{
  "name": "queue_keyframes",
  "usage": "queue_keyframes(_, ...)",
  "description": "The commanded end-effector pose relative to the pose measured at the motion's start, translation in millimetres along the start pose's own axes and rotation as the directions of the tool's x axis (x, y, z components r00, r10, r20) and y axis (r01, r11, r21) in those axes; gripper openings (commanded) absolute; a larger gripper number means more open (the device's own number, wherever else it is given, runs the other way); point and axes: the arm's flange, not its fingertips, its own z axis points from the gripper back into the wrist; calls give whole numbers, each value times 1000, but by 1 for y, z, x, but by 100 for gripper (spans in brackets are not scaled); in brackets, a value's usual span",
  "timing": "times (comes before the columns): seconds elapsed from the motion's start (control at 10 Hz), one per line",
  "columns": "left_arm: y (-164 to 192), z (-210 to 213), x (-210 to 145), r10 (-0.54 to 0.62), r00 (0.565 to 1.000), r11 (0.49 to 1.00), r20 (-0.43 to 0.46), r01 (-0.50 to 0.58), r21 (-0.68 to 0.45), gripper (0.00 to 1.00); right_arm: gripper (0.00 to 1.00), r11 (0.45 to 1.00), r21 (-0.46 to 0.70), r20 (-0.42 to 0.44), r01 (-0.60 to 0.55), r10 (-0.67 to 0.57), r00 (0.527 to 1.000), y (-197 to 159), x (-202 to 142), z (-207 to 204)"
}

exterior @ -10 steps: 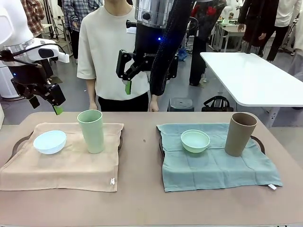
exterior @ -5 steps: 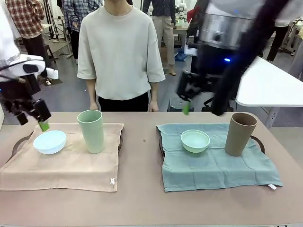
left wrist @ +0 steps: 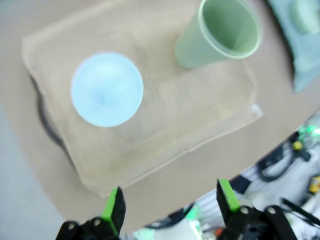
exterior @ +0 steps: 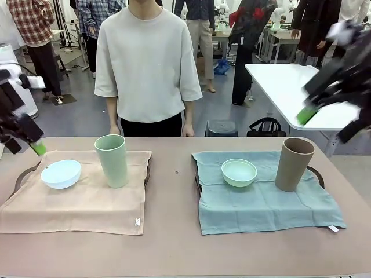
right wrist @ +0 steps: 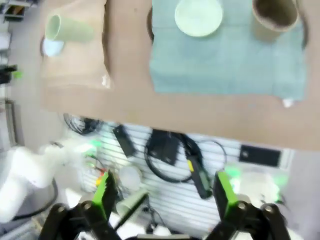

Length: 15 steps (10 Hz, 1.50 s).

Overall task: Set up a tray with a mat and arrange the tableware.
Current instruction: Place the Picnic Bowl and Reusable plastic cup back onto the Handle tray in front of the human's position.

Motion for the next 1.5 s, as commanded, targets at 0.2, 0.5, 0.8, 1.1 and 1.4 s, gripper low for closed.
queue_keyframes(0.2, 63, 22, 14, 147, 983, 936, 110, -102, -336, 96, 100, 883, 468, 165, 32, -123, 979, -117, 12, 40)
queue_keyframes(0.5, 65, 24, 7, 162, 980, 946, 119, -120, -300, 96, 100, 889, 453, 189, 72, -174, 966, -133, 6, 60)
queue_keyframes(0.8, 76, 22, 12, 177, 978, 943, 107, -137, -305, 96, 100, 882, 463, 186, 90, -196, 963, -140, 11, 58)
queue_keyframes(1.1, 134, 25, -4, 375, 925, 783, 57, -283, -554, 96, 100, 716, 653, 3, 249, -331, 944, -245, 27, 75)
queue_keyframes(1.4, 184, 50, -36, 423, 905, 641, 49, -261, -722, 96, 100, 628, 713, -61, 310, -386, 921, -299, 17, 69)
